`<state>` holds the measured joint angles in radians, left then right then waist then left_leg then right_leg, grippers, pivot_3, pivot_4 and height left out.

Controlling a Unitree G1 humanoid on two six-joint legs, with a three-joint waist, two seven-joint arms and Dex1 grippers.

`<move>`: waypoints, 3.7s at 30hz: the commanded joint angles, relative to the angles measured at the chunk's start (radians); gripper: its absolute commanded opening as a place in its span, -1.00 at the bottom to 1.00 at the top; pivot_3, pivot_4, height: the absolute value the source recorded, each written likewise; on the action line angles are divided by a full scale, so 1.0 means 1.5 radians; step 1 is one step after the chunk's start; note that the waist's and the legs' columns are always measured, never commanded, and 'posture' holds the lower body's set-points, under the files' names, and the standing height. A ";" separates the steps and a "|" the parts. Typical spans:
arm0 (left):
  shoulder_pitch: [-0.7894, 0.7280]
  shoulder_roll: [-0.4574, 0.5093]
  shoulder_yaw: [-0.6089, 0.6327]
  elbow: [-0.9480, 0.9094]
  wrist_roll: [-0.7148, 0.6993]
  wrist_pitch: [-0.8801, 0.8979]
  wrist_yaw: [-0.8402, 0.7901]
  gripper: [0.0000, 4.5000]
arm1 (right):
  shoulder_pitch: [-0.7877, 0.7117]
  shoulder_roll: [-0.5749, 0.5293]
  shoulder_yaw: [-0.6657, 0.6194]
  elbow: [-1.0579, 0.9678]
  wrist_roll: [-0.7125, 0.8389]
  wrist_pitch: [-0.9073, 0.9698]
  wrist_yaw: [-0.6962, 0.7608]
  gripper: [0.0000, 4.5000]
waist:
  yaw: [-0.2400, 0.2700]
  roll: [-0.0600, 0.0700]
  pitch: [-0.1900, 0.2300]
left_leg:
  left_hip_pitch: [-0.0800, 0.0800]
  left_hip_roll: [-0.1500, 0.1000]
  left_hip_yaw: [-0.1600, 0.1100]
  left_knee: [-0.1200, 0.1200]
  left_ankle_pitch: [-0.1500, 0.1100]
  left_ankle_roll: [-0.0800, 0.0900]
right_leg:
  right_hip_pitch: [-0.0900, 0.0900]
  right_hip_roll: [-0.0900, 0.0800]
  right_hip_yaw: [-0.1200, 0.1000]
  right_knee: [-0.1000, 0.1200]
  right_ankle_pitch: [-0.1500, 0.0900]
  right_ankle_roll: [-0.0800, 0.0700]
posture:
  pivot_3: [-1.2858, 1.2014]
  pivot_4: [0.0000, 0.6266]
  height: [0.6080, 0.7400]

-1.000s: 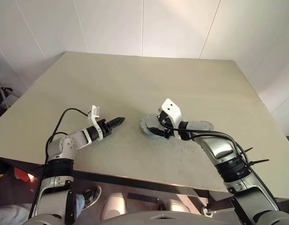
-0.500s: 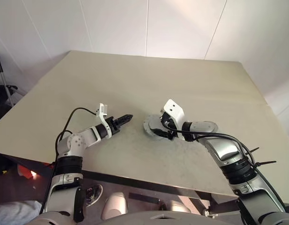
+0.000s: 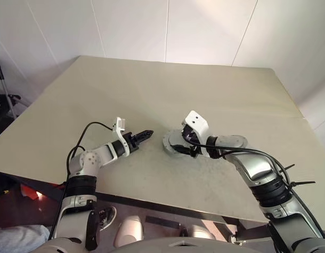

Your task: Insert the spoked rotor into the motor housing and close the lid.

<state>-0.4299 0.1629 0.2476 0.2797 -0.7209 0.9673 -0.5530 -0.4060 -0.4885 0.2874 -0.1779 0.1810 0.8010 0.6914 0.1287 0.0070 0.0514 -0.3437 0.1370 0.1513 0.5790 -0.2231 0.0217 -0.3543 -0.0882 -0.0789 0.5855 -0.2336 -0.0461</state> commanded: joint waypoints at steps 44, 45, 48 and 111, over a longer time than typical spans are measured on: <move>-0.016 0.017 -0.014 -0.004 0.012 -0.014 -0.012 0.08 | -0.004 0.034 0.015 0.003 -0.009 -0.030 0.006 0.40 | -0.023 0.000 0.001 | -0.005 0.001 0.000 0.001 0.002 0.000 | -0.006 0.001 0.000 0.003 0.000 -0.001 | 0.03 -1.00 1.00; -0.015 0.017 -0.014 -0.004 0.013 -0.014 -0.011 0.08 | -0.003 0.033 0.015 0.005 -0.010 -0.031 0.006 0.40 | -0.023 0.000 0.001 | -0.005 0.001 0.000 0.001 0.002 0.000 | -0.006 0.001 0.000 0.003 0.000 -0.001 | 0.03 -1.00 1.00; -0.015 0.017 -0.014 -0.004 0.013 -0.015 -0.011 0.08 | 0.000 0.029 0.020 0.009 -0.014 -0.034 0.010 0.40 | -0.023 0.000 0.001 | -0.005 0.001 0.000 0.002 0.002 0.000 | -0.006 0.001 0.000 0.004 0.000 -0.001 | 0.03 -1.00 1.00; 0.006 0.014 -0.026 -0.012 0.014 -0.022 -0.012 0.08 | -0.028 0.014 0.002 -0.020 0.017 0.033 0.008 0.40 | -0.022 0.000 0.003 | -0.005 0.002 -0.001 0.010 0.002 -0.002 | -0.008 0.001 0.001 0.015 -0.001 -0.004 | 0.03 -1.00 1.00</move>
<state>-0.4145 0.1799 0.2087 0.2866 -0.6969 0.9457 -0.5591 -0.4413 -0.4594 0.2899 -0.1887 0.2140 0.8720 0.7044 0.0962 0.0073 0.0552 -0.3508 0.1398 0.1501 0.5947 -0.2205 0.0182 -0.3659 -0.0870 -0.0775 0.6082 -0.2357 -0.0518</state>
